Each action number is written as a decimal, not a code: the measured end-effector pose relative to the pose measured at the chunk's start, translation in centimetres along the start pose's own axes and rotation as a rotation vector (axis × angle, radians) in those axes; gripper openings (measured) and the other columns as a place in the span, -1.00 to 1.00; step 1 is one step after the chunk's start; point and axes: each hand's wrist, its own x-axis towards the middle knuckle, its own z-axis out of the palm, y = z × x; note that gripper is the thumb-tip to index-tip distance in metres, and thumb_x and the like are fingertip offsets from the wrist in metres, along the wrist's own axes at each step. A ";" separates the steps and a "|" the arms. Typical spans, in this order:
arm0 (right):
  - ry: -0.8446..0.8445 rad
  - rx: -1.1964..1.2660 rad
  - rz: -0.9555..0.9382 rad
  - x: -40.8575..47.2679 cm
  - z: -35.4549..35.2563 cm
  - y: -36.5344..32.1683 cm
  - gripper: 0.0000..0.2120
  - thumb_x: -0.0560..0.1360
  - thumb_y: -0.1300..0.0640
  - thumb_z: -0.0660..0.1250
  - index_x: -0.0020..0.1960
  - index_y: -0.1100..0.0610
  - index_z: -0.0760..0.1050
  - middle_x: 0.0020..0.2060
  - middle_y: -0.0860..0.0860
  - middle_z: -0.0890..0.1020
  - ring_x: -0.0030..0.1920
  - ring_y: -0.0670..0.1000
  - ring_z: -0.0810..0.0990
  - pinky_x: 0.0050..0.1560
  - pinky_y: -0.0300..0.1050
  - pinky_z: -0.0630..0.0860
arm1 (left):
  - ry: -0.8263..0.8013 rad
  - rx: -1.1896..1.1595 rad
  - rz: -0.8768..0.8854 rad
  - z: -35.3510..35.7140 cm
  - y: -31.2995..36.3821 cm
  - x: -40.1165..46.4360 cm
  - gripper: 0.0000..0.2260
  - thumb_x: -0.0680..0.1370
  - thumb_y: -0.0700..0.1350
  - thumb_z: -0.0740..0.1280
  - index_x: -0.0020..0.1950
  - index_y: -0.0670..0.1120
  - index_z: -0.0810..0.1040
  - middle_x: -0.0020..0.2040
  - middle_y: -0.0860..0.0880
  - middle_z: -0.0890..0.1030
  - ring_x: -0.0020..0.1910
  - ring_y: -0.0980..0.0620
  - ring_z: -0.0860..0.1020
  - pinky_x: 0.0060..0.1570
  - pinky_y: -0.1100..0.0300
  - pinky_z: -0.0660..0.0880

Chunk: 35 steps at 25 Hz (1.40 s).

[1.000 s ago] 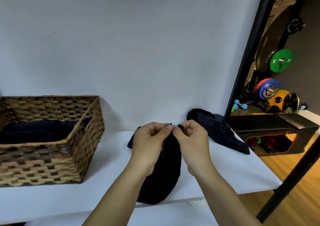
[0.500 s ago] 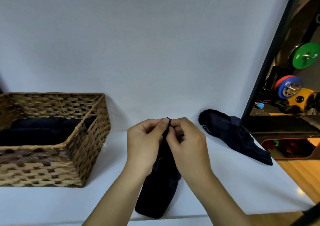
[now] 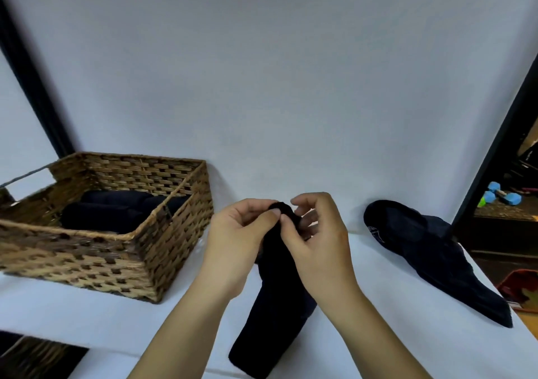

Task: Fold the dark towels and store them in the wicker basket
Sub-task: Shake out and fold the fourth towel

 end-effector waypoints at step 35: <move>-0.127 -1.215 -0.246 11.8 -9.1 2.3 -0.73 0.52 -0.16 0.38 -0.14 0.04 0.64 0.01 -0.03 0.49 0.12 0.13 0.38 0.17 0.09 0.11 | 0.387 0.502 0.392 -14.7 9.7 9.7 -0.92 0.58 -0.16 0.42 -0.07 0.02 0.64 -0.14 0.02 0.65 -0.16 0.06 0.59 -0.05 0.09 0.55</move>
